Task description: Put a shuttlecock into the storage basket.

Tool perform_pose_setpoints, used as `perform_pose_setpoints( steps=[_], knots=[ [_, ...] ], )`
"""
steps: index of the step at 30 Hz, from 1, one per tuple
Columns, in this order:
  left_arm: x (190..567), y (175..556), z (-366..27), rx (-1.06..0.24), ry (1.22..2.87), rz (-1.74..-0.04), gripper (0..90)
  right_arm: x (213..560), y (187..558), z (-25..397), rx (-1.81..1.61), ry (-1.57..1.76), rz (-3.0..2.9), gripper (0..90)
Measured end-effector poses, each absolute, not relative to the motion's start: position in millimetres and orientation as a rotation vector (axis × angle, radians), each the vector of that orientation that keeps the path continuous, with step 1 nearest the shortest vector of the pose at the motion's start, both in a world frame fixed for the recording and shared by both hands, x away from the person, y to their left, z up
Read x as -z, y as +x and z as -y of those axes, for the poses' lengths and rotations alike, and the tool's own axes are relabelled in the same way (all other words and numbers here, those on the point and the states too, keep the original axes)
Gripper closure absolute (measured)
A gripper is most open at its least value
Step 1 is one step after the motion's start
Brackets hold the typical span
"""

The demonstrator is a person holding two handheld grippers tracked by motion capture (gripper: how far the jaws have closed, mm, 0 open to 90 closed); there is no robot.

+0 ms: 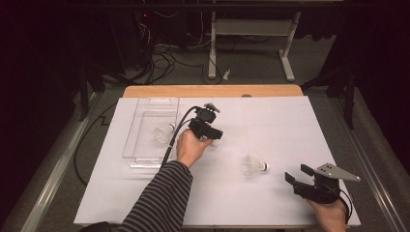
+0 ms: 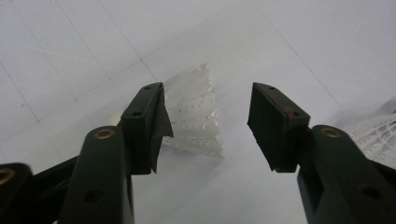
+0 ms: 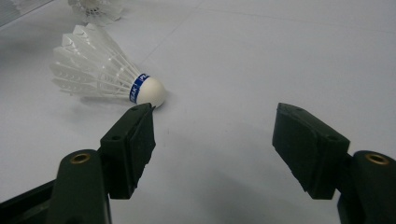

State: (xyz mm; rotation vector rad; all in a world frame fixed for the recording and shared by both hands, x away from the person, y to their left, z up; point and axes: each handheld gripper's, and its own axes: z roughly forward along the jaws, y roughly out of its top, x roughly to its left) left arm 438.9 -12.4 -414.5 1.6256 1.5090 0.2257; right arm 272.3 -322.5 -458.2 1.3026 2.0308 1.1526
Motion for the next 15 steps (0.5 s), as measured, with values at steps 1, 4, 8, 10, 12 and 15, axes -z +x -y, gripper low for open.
perform_pose_setpoints(
  steps=[1, 4, 8, 10, 12, 15],
  knots=[
    [415.1, 439.5, 12.7, -0.225, 1.629, -1.509, 47.7, 458.2, 272.4, 322.5, -1.153, 1.301, -2.030, 30.5],
    [416.9, 440.6, 13.8, -0.222, 1.628, -1.513, 49.1, 458.3, 272.4, 322.8, -1.152, 1.301, -2.031, 30.5],
    [419.9, 442.4, 13.8, -0.224, 1.634, -1.518, 51.7, 458.2, 272.3, 322.7, -1.154, 1.301, -2.031, 30.5],
    [420.9, 442.8, 13.6, -0.225, 1.638, -1.519, 52.9, 458.2, 272.3, 322.8, -1.155, 1.302, -2.030, 30.5],
    [421.4, 443.1, 13.3, -0.227, 1.639, -1.520, 54.2, 458.2, 272.4, 322.9, -1.154, 1.300, -2.031, 30.5],
    [422.0, 444.1, 12.2, -0.222, 1.637, -1.524, 56.4, 458.3, 272.4, 322.6, -1.154, 1.302, -2.032, 30.5]
  ],
)
